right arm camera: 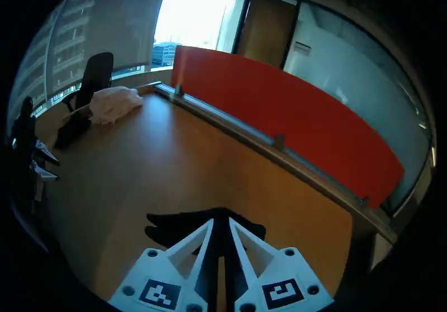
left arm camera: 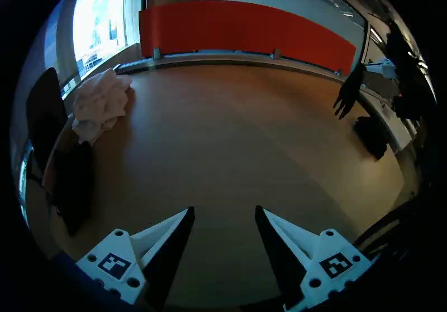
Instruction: Fold towel
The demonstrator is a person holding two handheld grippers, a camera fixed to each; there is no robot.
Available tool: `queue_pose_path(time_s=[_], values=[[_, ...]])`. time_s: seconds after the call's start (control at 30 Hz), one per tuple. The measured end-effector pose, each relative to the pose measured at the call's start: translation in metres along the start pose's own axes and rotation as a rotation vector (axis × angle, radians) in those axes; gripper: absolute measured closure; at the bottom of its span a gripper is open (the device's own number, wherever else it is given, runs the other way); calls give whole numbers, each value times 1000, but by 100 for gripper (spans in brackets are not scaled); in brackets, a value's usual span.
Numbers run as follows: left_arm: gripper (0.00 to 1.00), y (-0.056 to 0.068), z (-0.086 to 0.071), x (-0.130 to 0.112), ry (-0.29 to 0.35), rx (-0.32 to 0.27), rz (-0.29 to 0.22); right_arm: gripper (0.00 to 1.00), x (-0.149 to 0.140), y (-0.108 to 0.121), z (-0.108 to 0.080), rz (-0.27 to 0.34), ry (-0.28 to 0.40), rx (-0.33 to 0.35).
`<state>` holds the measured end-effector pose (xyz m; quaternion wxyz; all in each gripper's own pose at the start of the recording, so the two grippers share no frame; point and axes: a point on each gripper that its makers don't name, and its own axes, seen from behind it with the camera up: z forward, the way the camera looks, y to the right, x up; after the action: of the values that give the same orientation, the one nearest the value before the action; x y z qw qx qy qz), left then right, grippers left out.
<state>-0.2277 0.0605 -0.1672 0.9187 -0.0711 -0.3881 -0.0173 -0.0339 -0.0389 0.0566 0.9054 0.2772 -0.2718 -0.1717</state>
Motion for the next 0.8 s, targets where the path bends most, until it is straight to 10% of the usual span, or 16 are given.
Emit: queue_pose_path(time_s=[0.8], values=[[20, 15, 5, 7, -14, 1, 27, 96, -58, 111, -31, 70, -98, -120]])
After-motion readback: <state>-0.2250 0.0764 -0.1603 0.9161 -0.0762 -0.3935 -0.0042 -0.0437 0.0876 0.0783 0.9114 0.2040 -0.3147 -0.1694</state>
